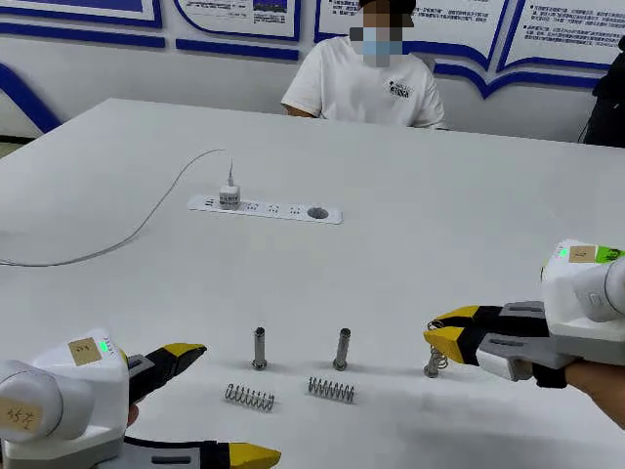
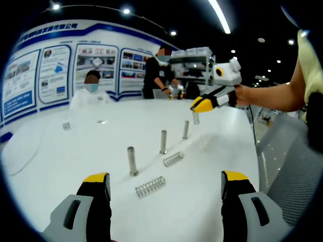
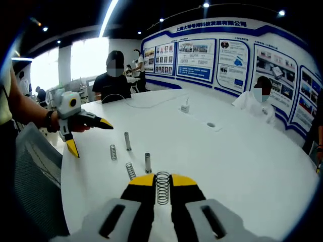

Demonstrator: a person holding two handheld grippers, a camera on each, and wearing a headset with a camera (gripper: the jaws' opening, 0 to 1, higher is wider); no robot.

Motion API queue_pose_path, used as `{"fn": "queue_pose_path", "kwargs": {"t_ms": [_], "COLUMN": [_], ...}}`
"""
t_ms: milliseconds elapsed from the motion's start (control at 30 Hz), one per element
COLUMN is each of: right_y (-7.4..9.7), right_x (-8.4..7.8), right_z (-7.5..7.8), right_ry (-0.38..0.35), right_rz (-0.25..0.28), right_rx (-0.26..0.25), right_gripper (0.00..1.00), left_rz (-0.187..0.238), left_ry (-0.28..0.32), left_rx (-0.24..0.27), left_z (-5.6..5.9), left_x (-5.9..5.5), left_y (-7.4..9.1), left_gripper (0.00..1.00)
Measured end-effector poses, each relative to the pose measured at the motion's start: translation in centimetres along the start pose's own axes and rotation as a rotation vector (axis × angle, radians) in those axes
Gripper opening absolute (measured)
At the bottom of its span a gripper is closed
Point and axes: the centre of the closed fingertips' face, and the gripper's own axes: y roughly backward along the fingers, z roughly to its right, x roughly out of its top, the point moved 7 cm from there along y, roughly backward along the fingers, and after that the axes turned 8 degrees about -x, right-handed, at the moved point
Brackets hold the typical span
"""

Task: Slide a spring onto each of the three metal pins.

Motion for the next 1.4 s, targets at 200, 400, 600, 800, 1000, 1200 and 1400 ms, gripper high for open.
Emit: {"fn": "queue_pose_path", "kwargs": {"t_ms": [200,400,600,800,1000,1200,1400], "right_y": [0.2,0.4,0.4,0.4,0.1,-0.3,-0.7], "right_x": [0.9,1.4,1.5,1.2,0.6,-0.2,-0.9], "right_z": [0.4,0.9,1.4,2.1,2.6,2.7,2.9], "right_ry": [-0.003,-0.001,-0.015,-0.081,-0.126,-0.158,-0.157], "right_rz": [0.05,0.089,0.112,0.151,0.169,0.174,0.161], "right_rx": [-0.016,-0.033,-0.057,-0.087,-0.093,-0.088,-0.092], "right_gripper": [0.12,0.12,0.12,0.12,0.12,0.12,0.12], "left_rz": [0.003,0.003,0.006,0.003,0.002,0.002,-0.001], "left_ry": [0.003,0.004,0.006,0.007,0.009,0.009,0.011], "left_rx": [0.005,0.009,0.012,0.013,0.014,0.014,0.014], "left_z": [-0.1,-0.2,-0.2,-0.1,-0.3,-0.3,-0.3], "left_x": [-0.1,-0.2,-0.1,-0.2,-0.3,-0.3,-0.4], "left_y": [0.1,0.2,0.2,0.3,0.3,0.3,0.3], "left_gripper": [0.92,0.92,0.92,0.92,0.92,0.92,0.92]}}
